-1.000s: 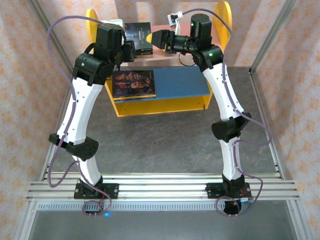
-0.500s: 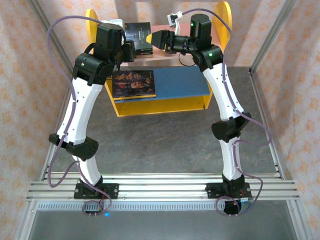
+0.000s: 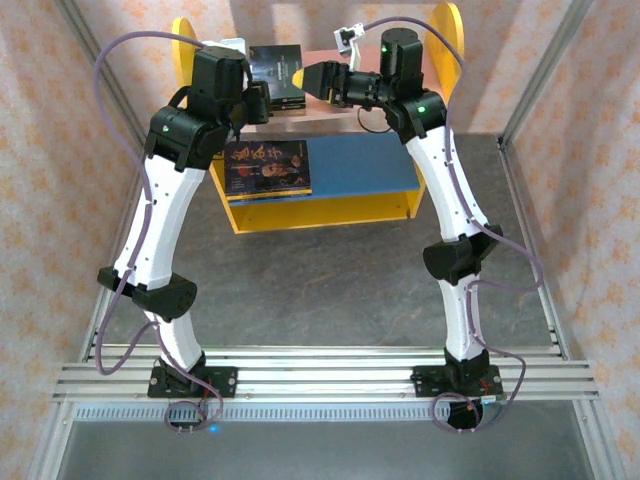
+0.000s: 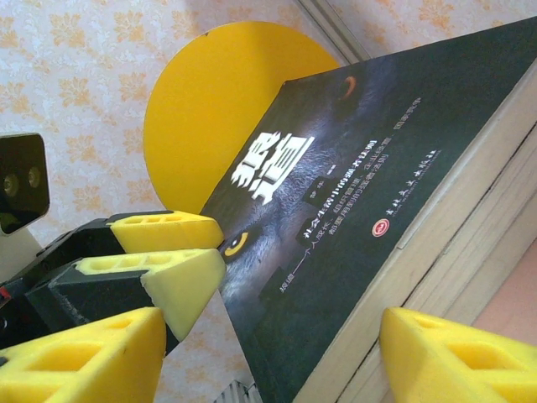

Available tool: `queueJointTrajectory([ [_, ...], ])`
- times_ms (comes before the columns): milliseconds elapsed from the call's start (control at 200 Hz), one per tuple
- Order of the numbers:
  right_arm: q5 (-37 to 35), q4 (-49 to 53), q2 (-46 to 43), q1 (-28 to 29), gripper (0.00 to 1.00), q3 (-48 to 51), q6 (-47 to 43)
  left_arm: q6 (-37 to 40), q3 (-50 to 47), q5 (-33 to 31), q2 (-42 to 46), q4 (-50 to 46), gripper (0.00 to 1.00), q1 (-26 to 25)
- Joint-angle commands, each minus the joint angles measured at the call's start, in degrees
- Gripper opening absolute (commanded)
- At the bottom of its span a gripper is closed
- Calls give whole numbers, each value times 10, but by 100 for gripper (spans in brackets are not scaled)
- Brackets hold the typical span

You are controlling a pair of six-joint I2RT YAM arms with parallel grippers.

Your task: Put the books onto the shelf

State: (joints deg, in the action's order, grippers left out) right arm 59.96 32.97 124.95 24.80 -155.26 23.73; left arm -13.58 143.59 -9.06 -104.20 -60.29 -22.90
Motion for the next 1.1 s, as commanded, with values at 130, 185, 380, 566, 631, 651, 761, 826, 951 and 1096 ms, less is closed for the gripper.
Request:
queueJointTrajectory([
  [130,14,19,-10,21,61,-1,-12,0,9,-4,6,-39,43,-3],
  [185,14,18,-10,21,59,-1,-12,0,10,-3,6,-39,43,-3],
  [380,14,12,-10,21,54,-1,-10,1,9,-4,5,-39,43,-2],
  [566,15,11,-7,21,45,-1,-6,1,9,-1,4,-39,43,-1],
  [631,14,9,-6,21,44,-1,-6,1,9,-1,4,-40,43,-1],
  [651,15,9,-6,21,44,-1,-4,1,9,-2,4,-39,43,-1],
  [761,15,6,-7,21,40,-1,-2,1,8,-2,5,-41,43,-1],
  [826,11,7,-6,21,42,-1,-3,1,8,-2,6,-40,43,-1],
  [951,5,17,-2,21,50,-1,-9,2,8,-2,6,-41,43,-1],
  [1096,-10,32,0,19,57,-1,-18,4,9,-4,10,-40,46,1],
])
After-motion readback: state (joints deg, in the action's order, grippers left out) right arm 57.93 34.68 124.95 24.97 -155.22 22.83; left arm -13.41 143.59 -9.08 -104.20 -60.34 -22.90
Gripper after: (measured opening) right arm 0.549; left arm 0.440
